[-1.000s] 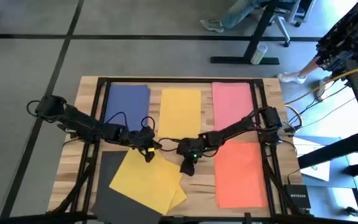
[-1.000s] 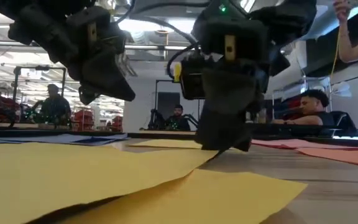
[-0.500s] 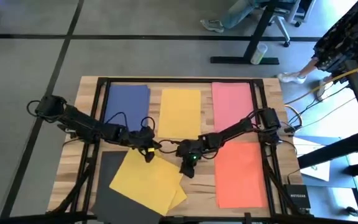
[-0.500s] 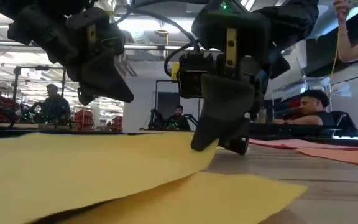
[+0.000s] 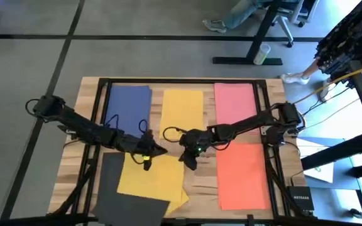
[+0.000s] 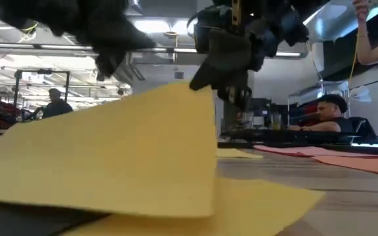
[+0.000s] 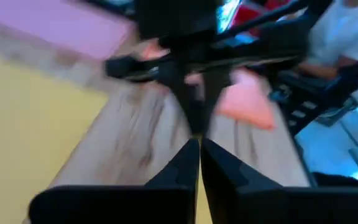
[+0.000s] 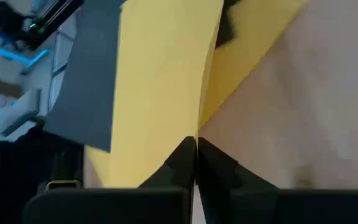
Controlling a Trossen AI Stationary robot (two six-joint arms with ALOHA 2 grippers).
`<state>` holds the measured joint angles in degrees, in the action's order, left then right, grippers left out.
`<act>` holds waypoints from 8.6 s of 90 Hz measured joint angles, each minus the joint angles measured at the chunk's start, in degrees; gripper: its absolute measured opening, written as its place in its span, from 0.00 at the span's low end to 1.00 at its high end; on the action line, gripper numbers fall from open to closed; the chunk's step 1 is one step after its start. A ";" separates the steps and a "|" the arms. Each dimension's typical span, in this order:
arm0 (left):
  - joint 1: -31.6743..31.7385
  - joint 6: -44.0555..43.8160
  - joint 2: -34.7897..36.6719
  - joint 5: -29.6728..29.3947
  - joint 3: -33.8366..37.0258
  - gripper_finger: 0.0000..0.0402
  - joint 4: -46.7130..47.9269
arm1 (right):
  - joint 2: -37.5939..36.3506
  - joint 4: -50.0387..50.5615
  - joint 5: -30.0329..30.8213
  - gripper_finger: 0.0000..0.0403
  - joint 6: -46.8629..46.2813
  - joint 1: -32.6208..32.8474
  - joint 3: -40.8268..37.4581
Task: Organize paper
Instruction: Stack the yellow paper on top of the top yellow paper
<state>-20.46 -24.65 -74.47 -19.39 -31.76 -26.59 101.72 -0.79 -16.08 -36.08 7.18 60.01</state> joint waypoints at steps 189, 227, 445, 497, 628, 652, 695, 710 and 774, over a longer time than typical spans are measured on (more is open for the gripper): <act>-1.52 1.35 2.57 -3.38 -0.51 0.00 3.39 | 23.16 46.60 -1.68 0.00 91.94 -42.10 52.24; 1.15 1.08 2.57 -4.09 -0.49 0.00 5.13 | 24.99 49.94 -9.32 0.00 101.60 -42.12 55.78; -5.17 3.83 6.88 -3.17 -0.49 0.00 12.91 | 22.29 36.95 24.63 0.30 48.55 -1.81 29.86; -10.34 6.63 7.23 -2.87 -0.51 0.00 7.64 | 22.98 38.76 27.11 0.30 44.91 -0.71 29.88; -4.69 -1.52 20.66 -1.78 -0.49 0.00 21.25 | 17.42 51.72 34.48 0.00 44.20 6.73 29.31; 1.63 -4.87 14.71 -0.74 -0.49 0.00 25.02 | 14.13 55.53 36.06 0.00 44.64 7.95 29.31; 6.85 -3.87 0.01 4.42 -0.49 0.00 24.68 | 11.39 59.53 37.15 0.00 43.81 10.16 28.29; 9.05 -2.44 -0.14 4.37 -0.47 0.00 24.65 | 10.44 59.13 39.59 0.00 44.03 11.78 21.98; 19.86 -3.47 -0.40 7.97 -0.47 0.00 24.81 | 5.15 51.30 32.93 0.04 39.16 11.93 9.36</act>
<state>-0.60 -28.12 -74.87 -11.42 -32.23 -1.77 106.87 50.51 16.85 3.07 19.11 69.37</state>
